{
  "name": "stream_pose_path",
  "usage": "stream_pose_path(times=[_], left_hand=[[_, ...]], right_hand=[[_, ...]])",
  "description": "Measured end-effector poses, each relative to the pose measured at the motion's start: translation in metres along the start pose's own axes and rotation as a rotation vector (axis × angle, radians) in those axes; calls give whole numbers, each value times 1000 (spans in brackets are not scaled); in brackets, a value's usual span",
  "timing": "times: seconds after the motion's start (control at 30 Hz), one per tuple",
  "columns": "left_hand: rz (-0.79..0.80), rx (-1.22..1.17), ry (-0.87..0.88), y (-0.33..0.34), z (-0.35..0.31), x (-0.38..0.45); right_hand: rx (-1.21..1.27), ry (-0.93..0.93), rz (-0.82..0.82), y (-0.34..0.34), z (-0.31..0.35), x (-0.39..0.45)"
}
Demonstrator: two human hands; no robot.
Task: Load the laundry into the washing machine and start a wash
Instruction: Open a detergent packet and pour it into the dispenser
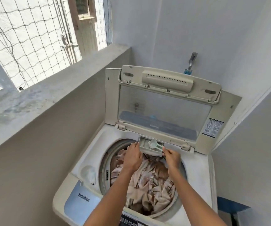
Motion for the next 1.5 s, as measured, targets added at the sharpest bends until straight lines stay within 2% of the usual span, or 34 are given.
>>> stream_pose_path(times=[0.2, 0.43, 0.63, 0.77, 1.23, 1.43, 1.5], left_hand=[[83, 9, 75, 19, 10, 13], [85, -25, 102, 24, 15, 14], [95, -22, 101, 22, 16, 12], [106, -16, 92, 23, 17, 8], [130, 14, 56, 26, 14, 4], [108, 16, 56, 24, 9, 3], [109, 14, 55, 24, 7, 3]], right_hand=[[-217, -199, -61, 5, 20, -7], [-466, -430, -146, 4, 38, -19], [-614, -476, -249, 4, 40, -25], [-722, -593, -318, 2, 44, -38], [-778, -796, -343, -8, 47, -48], [-639, -738, -346, -7, 46, -46], [-482, -588, -317, -9, 38, -40]])
Point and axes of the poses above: each hand's wrist, its own x-axis towards the middle knuckle, its own y-axis out of the palm, z = x × y, the point moved 6 cm from there along x, towards the middle knuckle, and after that the axes turned 3 degrees about -x, right-handed, at the moved point
